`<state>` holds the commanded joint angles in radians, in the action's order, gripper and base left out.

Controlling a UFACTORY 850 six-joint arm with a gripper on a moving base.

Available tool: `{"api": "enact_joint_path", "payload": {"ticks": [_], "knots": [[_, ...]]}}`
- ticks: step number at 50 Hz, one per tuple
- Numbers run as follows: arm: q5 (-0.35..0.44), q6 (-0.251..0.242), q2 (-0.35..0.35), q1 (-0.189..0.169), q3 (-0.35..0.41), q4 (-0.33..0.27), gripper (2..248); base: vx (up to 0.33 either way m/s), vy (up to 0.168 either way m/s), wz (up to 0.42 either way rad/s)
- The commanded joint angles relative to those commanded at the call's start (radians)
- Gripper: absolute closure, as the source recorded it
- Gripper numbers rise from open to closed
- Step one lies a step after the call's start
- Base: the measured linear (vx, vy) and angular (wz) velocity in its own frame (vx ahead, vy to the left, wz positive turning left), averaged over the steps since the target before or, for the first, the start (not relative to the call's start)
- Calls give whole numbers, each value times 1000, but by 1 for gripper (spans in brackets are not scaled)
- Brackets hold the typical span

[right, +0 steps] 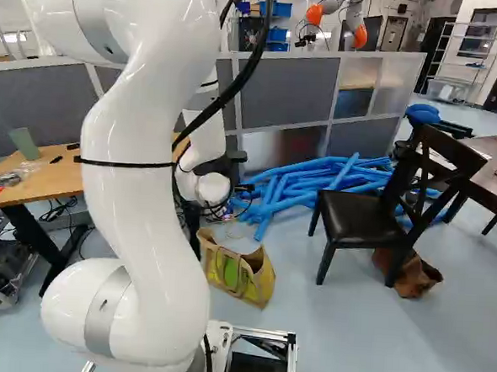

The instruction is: Pick up the bag on the ground and place it on the table

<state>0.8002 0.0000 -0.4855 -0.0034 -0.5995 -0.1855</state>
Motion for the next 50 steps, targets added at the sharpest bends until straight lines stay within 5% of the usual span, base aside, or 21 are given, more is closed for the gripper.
{"api": "enact_joint_path", "payload": {"ticks": [50], "knots": [[-117,0,-282,10,-254,-204,3,0,0,0]]}}
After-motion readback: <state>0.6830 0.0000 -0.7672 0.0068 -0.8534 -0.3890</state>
